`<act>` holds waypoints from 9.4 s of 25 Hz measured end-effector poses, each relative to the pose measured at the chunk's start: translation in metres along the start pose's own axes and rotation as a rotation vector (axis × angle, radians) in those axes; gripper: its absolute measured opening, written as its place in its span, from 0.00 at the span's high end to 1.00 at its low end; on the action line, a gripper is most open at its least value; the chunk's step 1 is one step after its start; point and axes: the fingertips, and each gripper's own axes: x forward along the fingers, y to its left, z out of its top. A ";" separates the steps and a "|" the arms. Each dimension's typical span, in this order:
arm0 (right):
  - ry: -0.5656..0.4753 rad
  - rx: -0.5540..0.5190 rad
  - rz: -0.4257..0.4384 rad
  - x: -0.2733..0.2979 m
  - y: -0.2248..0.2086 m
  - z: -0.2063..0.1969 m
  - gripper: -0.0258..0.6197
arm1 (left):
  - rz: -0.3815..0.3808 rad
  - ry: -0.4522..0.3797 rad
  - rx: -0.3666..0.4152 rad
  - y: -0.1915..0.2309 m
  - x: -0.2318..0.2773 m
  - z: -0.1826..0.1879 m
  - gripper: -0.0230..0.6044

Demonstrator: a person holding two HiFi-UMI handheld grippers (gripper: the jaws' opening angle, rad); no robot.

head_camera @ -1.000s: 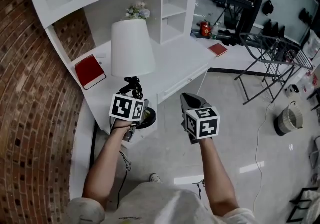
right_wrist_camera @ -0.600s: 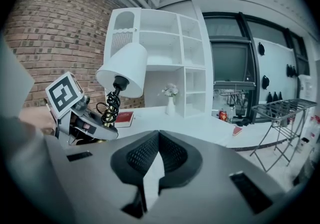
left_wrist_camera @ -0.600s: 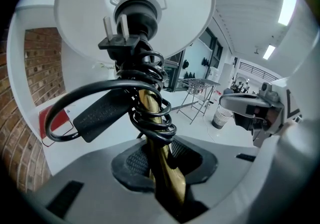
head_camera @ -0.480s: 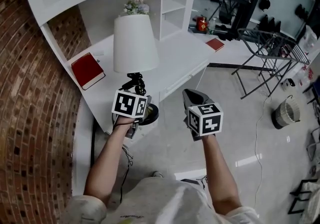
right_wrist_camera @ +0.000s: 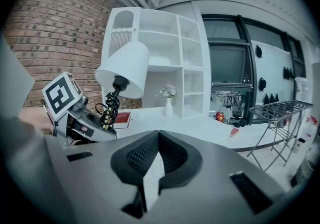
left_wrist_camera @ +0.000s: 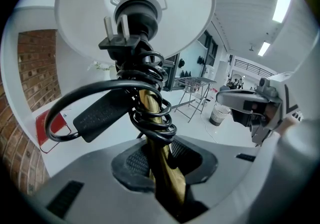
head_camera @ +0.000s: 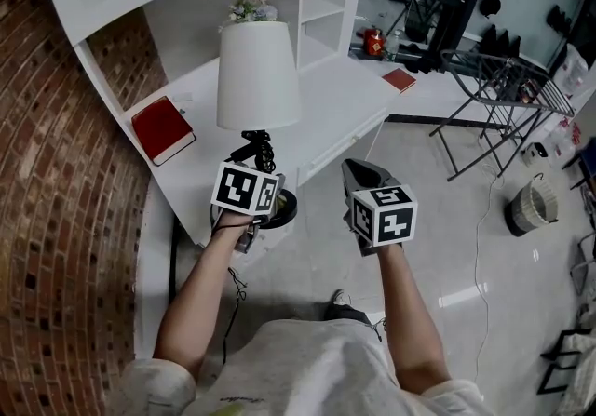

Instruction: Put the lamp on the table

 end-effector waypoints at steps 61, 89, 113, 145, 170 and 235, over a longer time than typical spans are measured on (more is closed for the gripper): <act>0.010 0.030 0.194 0.177 -0.287 0.033 0.95 | 0.136 0.042 -0.085 -0.024 0.256 0.191 0.80; 0.043 -0.061 0.537 0.234 -0.184 0.042 0.95 | 0.366 0.035 -0.248 0.044 0.194 0.147 0.80; 0.048 -0.152 0.578 0.329 -0.034 0.077 0.95 | 0.355 0.024 -0.269 0.197 0.151 0.117 0.80; 0.099 -0.157 0.393 0.423 0.003 0.089 0.95 | 0.289 -0.088 -0.152 0.334 0.172 0.165 0.80; 0.118 -0.212 0.405 0.464 -0.020 0.081 0.95 | 0.331 -0.152 -0.180 0.356 0.215 0.174 0.81; 0.111 -0.238 0.744 0.565 -0.043 0.060 0.95 | 0.798 -0.369 -0.092 0.425 0.280 0.209 0.83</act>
